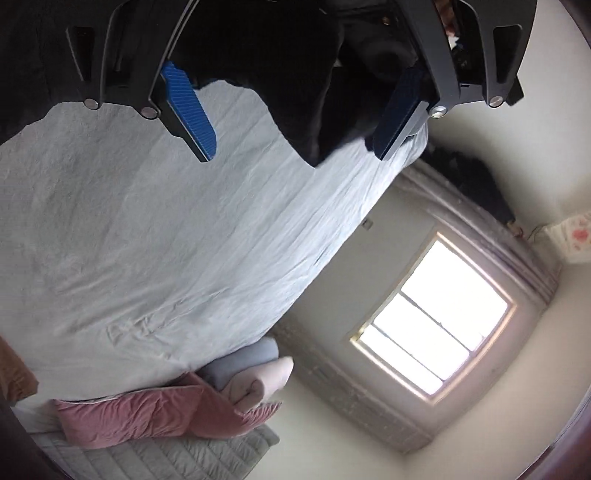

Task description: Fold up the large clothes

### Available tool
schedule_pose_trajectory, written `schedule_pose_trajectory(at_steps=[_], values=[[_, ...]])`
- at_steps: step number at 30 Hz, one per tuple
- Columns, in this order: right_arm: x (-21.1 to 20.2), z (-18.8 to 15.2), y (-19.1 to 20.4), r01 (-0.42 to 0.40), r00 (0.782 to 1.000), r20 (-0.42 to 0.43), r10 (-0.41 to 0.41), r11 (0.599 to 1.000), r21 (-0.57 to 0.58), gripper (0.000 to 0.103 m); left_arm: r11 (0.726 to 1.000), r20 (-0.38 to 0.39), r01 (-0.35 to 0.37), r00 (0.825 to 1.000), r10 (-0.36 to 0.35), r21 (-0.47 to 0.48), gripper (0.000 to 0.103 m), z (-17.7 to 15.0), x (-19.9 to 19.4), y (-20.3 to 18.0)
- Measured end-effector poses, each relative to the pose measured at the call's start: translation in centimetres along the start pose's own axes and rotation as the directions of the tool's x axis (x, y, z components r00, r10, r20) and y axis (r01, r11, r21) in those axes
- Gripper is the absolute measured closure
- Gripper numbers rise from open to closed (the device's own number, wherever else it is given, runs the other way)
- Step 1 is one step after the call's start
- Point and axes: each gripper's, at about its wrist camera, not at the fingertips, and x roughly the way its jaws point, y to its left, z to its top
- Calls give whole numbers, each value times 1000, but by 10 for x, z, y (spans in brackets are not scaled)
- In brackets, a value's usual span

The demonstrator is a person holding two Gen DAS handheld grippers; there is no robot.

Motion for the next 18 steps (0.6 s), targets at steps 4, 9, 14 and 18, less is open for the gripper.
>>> schedule_pose_trajectory(at_steps=[4,9,14,18], values=[[6,-24,-10,89,993,-62,-101,983,-163,14,998,-36,-21,999,23,57,29,-32,7,15],[49,-63,-23,72,976,-192,-102,985,-158,14,999,-184,-22,983,27,28,29,-71,54,18],[100,-106,-38,151,929,-318,-191,977,-148,48,998,-170,43,985,-35,43,29,-103,64,-9],[68,-80,-52,-8,978,-210,7,1000,-7,83,986,-146,120,984,-103,116,29,-117,56,-44]])
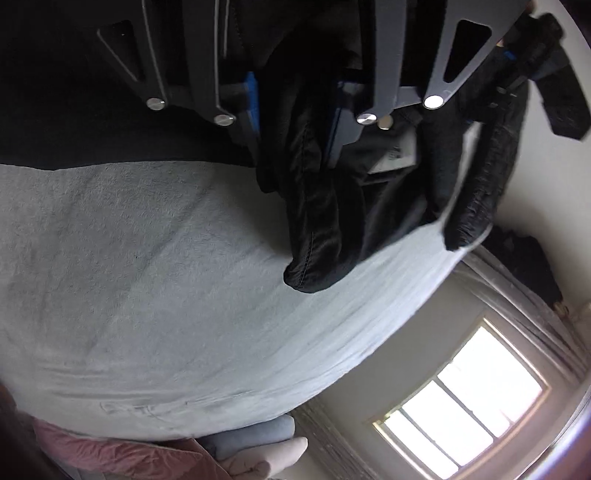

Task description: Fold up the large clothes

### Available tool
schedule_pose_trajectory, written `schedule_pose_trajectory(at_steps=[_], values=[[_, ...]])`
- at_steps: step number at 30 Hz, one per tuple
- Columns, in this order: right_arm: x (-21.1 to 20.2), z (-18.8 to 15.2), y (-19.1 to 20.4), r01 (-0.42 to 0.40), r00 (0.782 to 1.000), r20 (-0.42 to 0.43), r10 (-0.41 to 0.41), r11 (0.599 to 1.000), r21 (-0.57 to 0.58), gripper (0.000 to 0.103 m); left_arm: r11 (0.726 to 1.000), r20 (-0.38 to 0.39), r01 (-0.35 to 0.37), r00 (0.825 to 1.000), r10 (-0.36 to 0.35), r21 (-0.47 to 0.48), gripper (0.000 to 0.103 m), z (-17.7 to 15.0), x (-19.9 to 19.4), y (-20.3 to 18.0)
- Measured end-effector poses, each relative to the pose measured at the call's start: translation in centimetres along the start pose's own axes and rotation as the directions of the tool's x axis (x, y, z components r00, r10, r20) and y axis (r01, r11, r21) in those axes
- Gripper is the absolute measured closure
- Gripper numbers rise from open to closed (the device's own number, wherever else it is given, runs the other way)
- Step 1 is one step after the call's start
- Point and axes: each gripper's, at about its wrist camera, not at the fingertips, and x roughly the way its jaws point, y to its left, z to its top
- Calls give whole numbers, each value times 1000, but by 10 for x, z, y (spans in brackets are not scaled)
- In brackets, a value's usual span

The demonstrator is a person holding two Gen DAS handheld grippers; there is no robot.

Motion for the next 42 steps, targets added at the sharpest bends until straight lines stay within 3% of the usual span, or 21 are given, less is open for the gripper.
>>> schedule_pose_trajectory(at_steps=[1,3,4,6,7,8,11,12,14,18,19,20,22,24,26,28,30,32,35,40,42], values=[[-14,10,-9,47,996,70,-47,999,-7,84,999,0,17,1000,-17,27,29,-2,0,-9],[-33,20,-28,298,943,141,-302,953,45,84,997,-16,-5,1000,6,79,29,-7,5,-26],[-43,22,-39,302,940,145,-310,950,79,82,995,-28,-12,999,15,103,29,-8,8,-31],[-61,22,-49,231,967,91,-237,971,66,64,988,-41,-21,999,27,152,29,-11,9,-42],[-71,19,-46,214,975,68,-214,977,-5,46,985,-37,-28,999,35,172,29,-11,8,-45],[-82,14,-42,274,961,72,-267,955,-117,35,980,-32,-30,999,37,196,29,-12,6,-49],[-101,6,-49,496,864,86,-496,809,-316,21,975,-33,-27,999,35,218,29,-10,6,-57],[-102,8,-60,498,856,32,-515,807,-318,21,977,-34,-23,999,31,211,29,-10,7,-58],[-98,5,-78,427,881,-84,-466,858,-286,21,983,-38,-13,999,20,182,30,-6,12,-61],[-84,-13,-71,345,914,-90,-396,874,-343,26,992,-14,-3,1000,5,127,30,-3,18,-69],[-79,-18,-63,370,900,-76,-430,844,-389,43,993,0,-1,1000,1,116,32,-3,18,-70],[-75,-22,-52,437,862,-38,-506,779,-450,68,994,15,0,1000,-1,108,34,-3,15,-70],[-86,-27,-38,518,819,32,-573,714,-471,87,995,62,1,998,-7,98,34,-4,9,-72],[-98,-23,-43,601,778,106,-619,686,-410,87,995,88,28,995,-37,100,35,-9,6,-74],[-88,-21,-61,635,754,60,-655,701,-324,82,994,32,-2,999,-2,111,35,-17,21,-75],[-77,-30,-48,688,692,111,-713,605,-400,74,987,-73,-62,995,74,150,35,-24,44,-76],[-77,-34,-35,697,664,114,-739,557,-453,63,979,-56,-81,994,93,189,35,-24,38,-81],[-96,-37,-28,659,705,107,-701,592,-464,45,979,-56,-64,995,76,193,35,-24,25,-83],[-137,-43,-29,628,749,123,-651,639,-443,35,985,-120,-29,991,50,171,34,-30,3,-78],[-179,-50,-69,608,774,93,-626,696,-381,33,982,-167,-32,984,64,187,27,-60,-36,-66],[-182,-54,-92,624,761,60,-646,703,-340,22,978,-177,-45,981,82,205,27,-76,-48,-63]])
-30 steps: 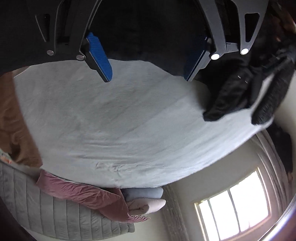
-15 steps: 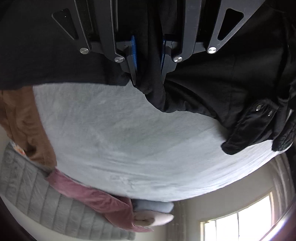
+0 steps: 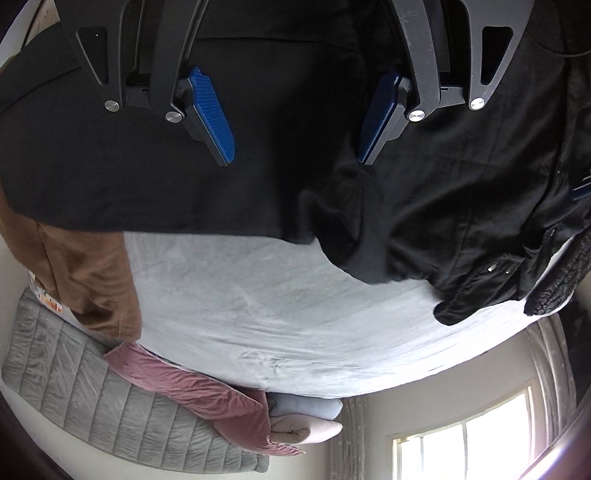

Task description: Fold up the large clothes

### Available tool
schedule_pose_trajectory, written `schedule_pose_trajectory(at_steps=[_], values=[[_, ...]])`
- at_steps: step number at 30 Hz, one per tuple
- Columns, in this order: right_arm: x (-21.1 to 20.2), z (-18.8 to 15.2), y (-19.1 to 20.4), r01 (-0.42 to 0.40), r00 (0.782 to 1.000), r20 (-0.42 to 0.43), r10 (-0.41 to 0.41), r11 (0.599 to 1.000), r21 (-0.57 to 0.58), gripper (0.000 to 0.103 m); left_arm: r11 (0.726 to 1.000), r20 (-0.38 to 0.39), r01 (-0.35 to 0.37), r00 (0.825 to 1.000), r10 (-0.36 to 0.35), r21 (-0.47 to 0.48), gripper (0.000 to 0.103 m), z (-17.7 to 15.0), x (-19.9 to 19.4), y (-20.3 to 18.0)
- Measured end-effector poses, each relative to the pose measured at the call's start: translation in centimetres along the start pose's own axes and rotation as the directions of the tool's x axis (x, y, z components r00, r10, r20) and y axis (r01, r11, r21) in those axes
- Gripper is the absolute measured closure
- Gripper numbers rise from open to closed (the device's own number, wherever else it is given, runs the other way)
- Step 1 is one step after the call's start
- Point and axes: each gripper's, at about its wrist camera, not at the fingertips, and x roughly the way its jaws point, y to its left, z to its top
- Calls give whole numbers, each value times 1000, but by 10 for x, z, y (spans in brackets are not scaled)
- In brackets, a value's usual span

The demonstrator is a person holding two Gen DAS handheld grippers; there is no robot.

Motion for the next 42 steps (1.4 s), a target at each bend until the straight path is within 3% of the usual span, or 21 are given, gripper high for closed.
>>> schedule_pose_trajectory(at_steps=[3,6,8,11,13,16,18,21,22,23,24,25,26,27,29,32,35,38,42], values=[[-12,-11,-6,-24,1000,-9,24,998,64,20,1000,-39,-28,999,28,8,27,-20,-11,-3],[-57,-9,-16,-12,997,76,9,999,43,18,1000,-40,-12,999,12,11,27,-29,-29,-8],[-89,-8,-41,56,987,149,-64,997,61,17,1000,-20,-3,1000,3,19,20,-29,-38,-14],[-121,-8,-103,163,960,196,-200,968,190,7,999,16,-21,1000,20,38,17,-22,-41,-29],[-132,-12,-150,236,936,190,-295,931,279,5,998,18,-31,999,30,50,17,-15,-36,-40],[-128,-15,-210,314,921,110,-374,878,361,5,997,8,-36,999,35,66,17,-2,-21,-59],[-117,-17,-241,312,928,57,-368,852,421,5,996,7,-24,1000,23,81,17,7,-11,-74],[-94,-26,-269,193,971,22,-239,830,523,6,995,26,-9,1000,6,97,20,22,8,-100],[-89,-28,-268,165,977,28,-210,835,526,22,995,31,2,999,-6,102,24,27,16,-111],[-87,-27,-262,144,981,42,-190,854,500,67,995,34,16,999,-20,103,30,33,25,-121],[-91,-27,-255,105,985,74,-159,873,475,82,995,37,31,999,-35,99,34,39,33,-130],[-100,-27,-249,81,980,129,-155,888,453,88,994,40,46,998,-50,95,45,45,40,-138],[-117,-27,-244,84,961,205,-186,901,426,90,994,48,70,996,-74,87,56,51,48,-146],[-131,-29,-247,92,939,263,-221,900,427,90,991,66,107,991,-112,74,61,56,55,-155],[-142,-33,-264,179,909,249,-333,854,489,91,983,96,180,978,-183,45,74,63,69,-169],[-122,-38,-282,199,937,152,-315,837,510,91,957,85,289,954,-287,-9,82,66,107,-187],[-115,-43,-274,221,928,168,-334,852,475,91,946,-21,321,946,-322,-53,83,55,161,-201],[-120,-46,-270,209,925,190,-330,857,471,91,931,-36,342,937,-349,-124,89,58,175,-191],[-140,-43,-266,149,927,236,-292,862,485,91,970,-54,242,969,-242,-14,86,58,153,-210]])
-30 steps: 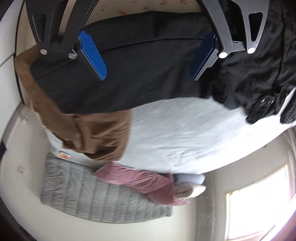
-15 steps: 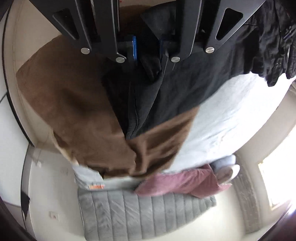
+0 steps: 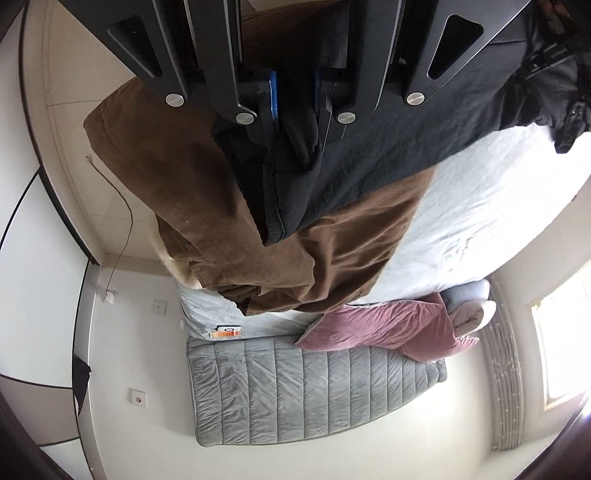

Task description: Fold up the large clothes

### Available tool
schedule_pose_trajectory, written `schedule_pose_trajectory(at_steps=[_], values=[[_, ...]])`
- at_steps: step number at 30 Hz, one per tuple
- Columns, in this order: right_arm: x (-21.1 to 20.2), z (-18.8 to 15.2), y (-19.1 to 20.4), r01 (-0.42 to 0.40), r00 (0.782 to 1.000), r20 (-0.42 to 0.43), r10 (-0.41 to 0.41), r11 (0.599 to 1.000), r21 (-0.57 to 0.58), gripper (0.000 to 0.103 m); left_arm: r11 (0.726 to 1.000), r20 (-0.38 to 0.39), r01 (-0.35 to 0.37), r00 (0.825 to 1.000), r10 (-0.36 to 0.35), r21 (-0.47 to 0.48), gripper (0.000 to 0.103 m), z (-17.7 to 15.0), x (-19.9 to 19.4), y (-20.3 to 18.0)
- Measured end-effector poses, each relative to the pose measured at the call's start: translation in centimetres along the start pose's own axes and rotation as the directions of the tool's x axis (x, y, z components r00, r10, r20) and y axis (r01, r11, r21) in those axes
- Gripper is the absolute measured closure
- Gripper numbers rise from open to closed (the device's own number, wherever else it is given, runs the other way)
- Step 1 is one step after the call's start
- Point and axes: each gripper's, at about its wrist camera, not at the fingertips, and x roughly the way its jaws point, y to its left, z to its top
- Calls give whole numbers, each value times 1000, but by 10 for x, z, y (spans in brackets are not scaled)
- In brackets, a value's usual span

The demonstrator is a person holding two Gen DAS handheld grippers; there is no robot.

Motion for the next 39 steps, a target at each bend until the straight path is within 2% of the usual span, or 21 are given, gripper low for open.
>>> schedule_pose_trajectory(at_steps=[1,2,4,8,10,12,15,19,22,26,27,28,29,31,32,33,35,37,39], values=[[-11,6,4,-15,1000,4,15,1000,-6,91,1000,-4,-3,1000,3,-19,73,-2,-8,-1],[-22,12,8,-32,999,11,32,999,-15,91,999,-8,11,1000,-11,-47,51,-5,-19,-1],[-37,26,23,-58,998,20,59,997,-47,91,997,5,10,1000,-10,-74,33,-13,-45,-2],[-85,47,67,-111,992,42,118,983,-148,91,998,-8,3,1000,-3,-66,31,-24,-105,5],[-111,55,98,-135,987,57,151,967,-217,91,997,-3,-36,999,36,-65,27,-29,-142,15],[-132,60,130,-152,983,61,175,949,-276,91,995,29,-74,997,76,-71,25,-35,-184,25],[-159,62,181,-205,971,52,235,918,-339,91,993,81,-91,992,97,-75,21,-45,-237,43],[-188,51,253,-283,949,9,315,865,-415,90,984,127,-154,978,165,-89,20,-59,-296,74],[-202,34,307,-341,930,-43,366,813,-472,90,977,130,-182,972,196,-111,20,-67,-319,97],[-208,0,375,-406,906,-125,405,743,-533,89,974,137,-185,970,203,-134,20,-75,-341,123],[-207,-10,392,-431,895,-155,418,724,-539,87,973,138,-187,969,205,-135,20,-77,-345,130],[-205,-20,409,-490,867,-213,451,693,-529,81,972,140,-191,968,210,-138,20,-80,-347,136],[-203,-29,421,-582,811,-295,505,649,-489,71,971,139,-195,967,214,-138,20,-82,-348,141],[-202,-40,436,-724,690,-408,599,572,-385,60,969,131,-202,967,220,-141,20,-84,-346,152],[-205,-43,439,-745,668,-413,619,558,-366,52,968,126,-206,966,224,-146,20,-86,-345,157],[-206,-44,440,-745,667,-400,629,555,-369,48,966,120,-206,967,226,-153,20,-87,-343,161],[-199,-42,433,-720,693,-370,618,577,-386,46,966,113,-197,969,218,-168,20,-90,-337,169],[-181,-40,419,-688,725,-367,582,622,-373,45,966,97,-185,974,205,-182,20,-88,-322,175],[-156,-41,398,-638,769,-355,532,680,-362,45,965,80,-192,975,209,-178,20,-84,-303,177]])
